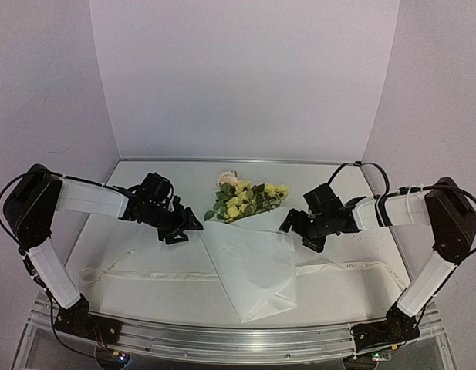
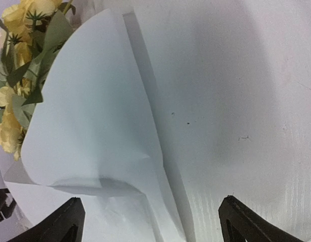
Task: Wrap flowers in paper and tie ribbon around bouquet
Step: Adjust the folded bouquet at the center of the board.
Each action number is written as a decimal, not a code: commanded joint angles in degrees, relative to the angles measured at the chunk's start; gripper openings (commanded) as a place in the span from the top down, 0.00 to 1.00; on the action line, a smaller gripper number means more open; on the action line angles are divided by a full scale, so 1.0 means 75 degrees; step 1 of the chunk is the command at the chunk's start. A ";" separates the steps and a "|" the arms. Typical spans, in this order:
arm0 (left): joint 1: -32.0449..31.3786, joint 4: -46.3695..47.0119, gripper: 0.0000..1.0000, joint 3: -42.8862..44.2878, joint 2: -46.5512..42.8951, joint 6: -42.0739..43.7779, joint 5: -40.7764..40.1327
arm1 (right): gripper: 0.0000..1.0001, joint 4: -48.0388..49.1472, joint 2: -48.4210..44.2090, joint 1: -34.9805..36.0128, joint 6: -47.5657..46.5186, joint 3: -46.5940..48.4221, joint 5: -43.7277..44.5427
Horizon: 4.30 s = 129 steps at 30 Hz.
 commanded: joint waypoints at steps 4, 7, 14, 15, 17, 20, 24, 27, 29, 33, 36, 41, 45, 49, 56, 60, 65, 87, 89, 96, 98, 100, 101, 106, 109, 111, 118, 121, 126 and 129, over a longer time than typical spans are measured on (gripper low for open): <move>-0.0202 0.1360 0.36 -0.0920 -0.0996 -0.0577 0.0405 | 0.02 -0.0073 -0.0609 0.0001 -0.1412 -0.0256 -0.1006; -0.0324 0.1593 0.40 -0.1027 -0.0897 -0.0676 0.0565 | 0.02 -0.0054 -0.0585 0.0002 -0.1649 -0.0447 -0.1308; -0.0555 0.2109 0.59 -0.0965 -0.0229 -0.0817 0.0787 | 0.13 -0.0086 -0.0433 0.0090 -0.1578 -0.0713 -0.1506; -0.0579 0.2147 0.60 -0.0913 -0.0131 -0.0824 0.0799 | 0.16 -0.0100 -0.0426 0.0133 -0.1557 -0.0691 -0.1504; -0.0633 0.2255 0.62 -0.0850 0.0027 -0.0875 0.0810 | 0.22 -0.0157 -0.0410 0.0229 -0.1527 -0.0604 -0.1477; -0.0651 0.2341 0.64 -0.0730 0.0251 -0.0959 0.0851 | 0.31 -0.0219 -0.0348 0.0390 -0.1434 -0.0517 -0.1448; -0.0655 0.2303 0.67 -0.0542 0.0420 -0.0995 0.0759 | 0.51 -0.0220 -0.0236 0.0538 -0.1230 -0.0474 -0.1446; -0.0651 0.2254 0.68 -0.0355 0.0520 -0.0971 0.0747 | 0.63 -0.0243 -0.0234 0.0607 -0.1002 -0.0418 -0.1447; -0.0651 0.2139 0.68 -0.0203 0.0564 -0.0919 0.0770 | 0.69 -0.0298 -0.0261 0.0634 -0.0784 -0.0372 -0.1395; -0.0614 0.1549 0.65 -0.0085 0.0162 -0.0617 0.0423 | 0.78 -0.0360 -0.0371 0.0678 -0.0193 -0.0434 -0.1168; -0.0584 0.0620 0.61 -0.0272 -0.0505 -0.0300 -0.0105 | 0.84 -0.0371 -0.0501 0.0686 0.0193 -0.0580 -0.0875; -0.0607 -0.0067 0.70 -0.1203 -0.1357 -0.0123 -0.0432 | 0.91 -0.0360 -0.0516 0.0689 0.0550 -0.0656 -0.0748; -0.0661 0.0005 0.81 -0.1995 -0.1600 -0.0140 -0.0503 | 0.93 -0.0326 -0.0574 0.0739 0.0792 -0.0696 -0.0702; -0.0827 0.0142 0.87 -0.2287 -0.1715 -0.0238 -0.0567 | 0.95 -0.0334 -0.0686 0.0764 0.1074 -0.0781 -0.0575; -0.1133 0.0175 0.93 -0.2474 -0.1593 -0.0286 -0.0663 | 0.95 -0.0334 -0.0706 0.0812 0.1390 -0.0813 -0.0450; -0.1219 0.0291 0.95 -0.2653 -0.1524 -0.0354 -0.0715 | 0.96 -0.0325 -0.0616 0.0854 0.1579 -0.0768 -0.0498; -0.1369 0.0468 0.97 -0.2824 -0.1386 -0.0448 -0.0787 | 0.96 -0.0326 -0.0653 0.0939 0.2002 -0.0738 -0.0519; -0.1530 0.0454 0.99 -0.2973 -0.1427 -0.0566 -0.1075 | 1.00 0.0719 -0.1099 0.1393 0.4258 -0.1139 -0.0491; -0.1528 0.0431 0.99 -0.2987 -0.1499 -0.0556 -0.1107 | 1.00 0.0720 -0.1061 0.1515 0.4345 -0.1185 -0.0318; -0.1522 -0.0375 0.82 -0.2527 -0.1960 -0.0157 -0.1482 | 0.69 0.0695 -0.0928 0.1701 0.3879 -0.1228 0.0042; -0.1518 -0.0828 0.75 -0.2245 -0.2348 0.0092 -0.1741 | 0.55 0.0513 -0.1017 0.1705 0.3430 -0.1161 0.0043; -0.1514 -0.1257 0.66 -0.1866 -0.2610 0.0306 -0.1877 | 0.47 0.0111 -0.1186 0.1705 0.3058 -0.0964 0.0064; -0.1517 -0.1377 0.63 -0.1693 -0.2715 0.0426 -0.1877 | 0.43 -0.0134 -0.1279 0.1714 0.2860 -0.0896 0.0129; -0.1716 -0.1580 0.53 -0.1181 -0.3076 0.0906 -0.1543 | 0.33 -0.1252 -0.2349 0.1713 0.2668 -0.1354 0.1037; -0.2065 -0.1422 0.52 -0.0851 -0.3017 0.1002 -0.1429 | 0.32 -0.1996 -0.3023 0.1712 0.2957 -0.1731 0.1642; -0.2360 -0.1251 0.53 -0.0541 -0.2697 0.1028 -0.1398 | 0.32 -0.2294 -0.3384 0.1714 0.3429 -0.2187 0.1944; -0.2541 -0.1469 0.52 -0.0232 -0.2031 0.0413 -0.2388 | 0.32 -0.1813 -0.3974 0.1639 0.4247 -0.3289 0.2462; -0.2032 -0.1222 0.49 -0.1310 -0.2799 -0.0341 -0.2566 | 0.23 -0.0914 -0.3982 0.1329 0.4281 -0.3754 0.2491; -0.1417 -0.1699 0.50 -0.2640 -0.4295 -0.1542 -0.3183 | 0.18 0.0088 -0.3865 0.0802 0.4226 -0.4190 0.2362; -0.1019 -0.2269 0.44 -0.3200 -0.5097 -0.2341 -0.3811 | 0.16 0.0139 -0.3868 0.0594 0.4202 -0.4310 0.2395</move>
